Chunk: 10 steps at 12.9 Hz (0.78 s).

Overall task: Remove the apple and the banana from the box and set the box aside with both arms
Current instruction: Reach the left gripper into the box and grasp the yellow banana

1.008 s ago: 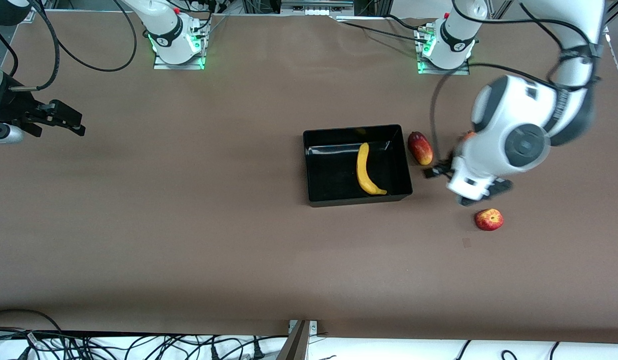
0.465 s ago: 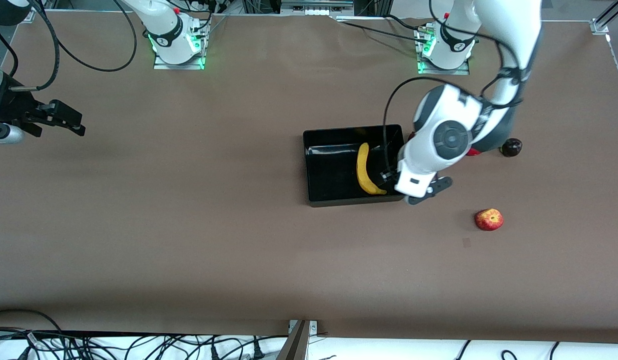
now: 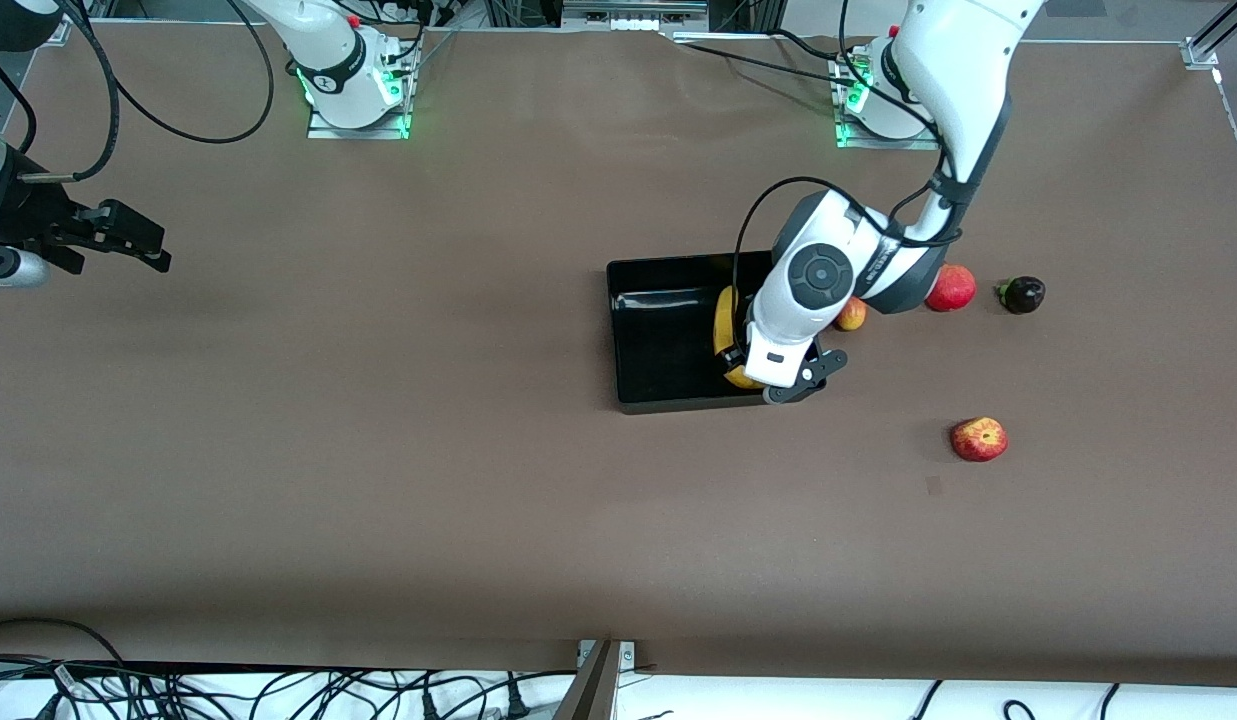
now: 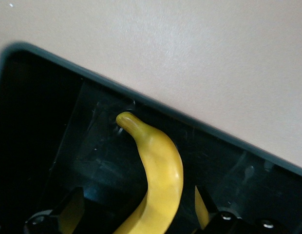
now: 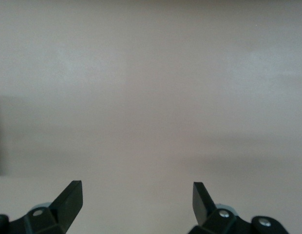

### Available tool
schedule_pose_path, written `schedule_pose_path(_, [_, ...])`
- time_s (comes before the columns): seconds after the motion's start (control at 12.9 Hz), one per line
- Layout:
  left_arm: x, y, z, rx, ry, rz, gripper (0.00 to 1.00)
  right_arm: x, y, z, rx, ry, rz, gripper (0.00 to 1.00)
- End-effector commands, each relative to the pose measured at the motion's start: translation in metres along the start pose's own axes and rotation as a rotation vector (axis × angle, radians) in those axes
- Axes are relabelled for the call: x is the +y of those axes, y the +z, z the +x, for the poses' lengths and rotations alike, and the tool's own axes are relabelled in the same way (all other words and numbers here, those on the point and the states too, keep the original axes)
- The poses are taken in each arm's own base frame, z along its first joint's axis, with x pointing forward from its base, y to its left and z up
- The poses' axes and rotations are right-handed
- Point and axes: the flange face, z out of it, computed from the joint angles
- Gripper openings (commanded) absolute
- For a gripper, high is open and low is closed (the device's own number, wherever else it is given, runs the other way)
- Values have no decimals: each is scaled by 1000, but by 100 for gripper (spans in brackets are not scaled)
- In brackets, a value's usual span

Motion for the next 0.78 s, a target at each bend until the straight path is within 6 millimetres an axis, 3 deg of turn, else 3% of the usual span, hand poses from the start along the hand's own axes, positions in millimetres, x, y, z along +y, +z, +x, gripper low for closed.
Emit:
schedule_pose_path(0.0, [1, 33, -12, 33, -1, 16, 100, 2, -4, 1, 7, -9, -6, 100])
schedule_pose_path(0.23, [1, 52, -13, 35, 1, 21, 100, 2, -4, 1, 7, -9, -6, 100])
schedule_pose_path(0.31, [1, 54, -14, 39, -18, 23, 79, 2, -4, 1, 7, -9, -6, 100])
schedule_pose_path(0.47, [3, 54, -17, 46, -24, 25, 19, 2, -4, 1, 7, -9, -6, 100])
schedule_pose_path(0.54, [4, 54, -20, 44, -20, 25, 0, 2, -3, 1, 6, -9, -6, 100])
schedule_pose_path(0.7, [4, 49, -20, 41, -10, 36, 0, 2, -5, 1, 9, -9, -6, 100])
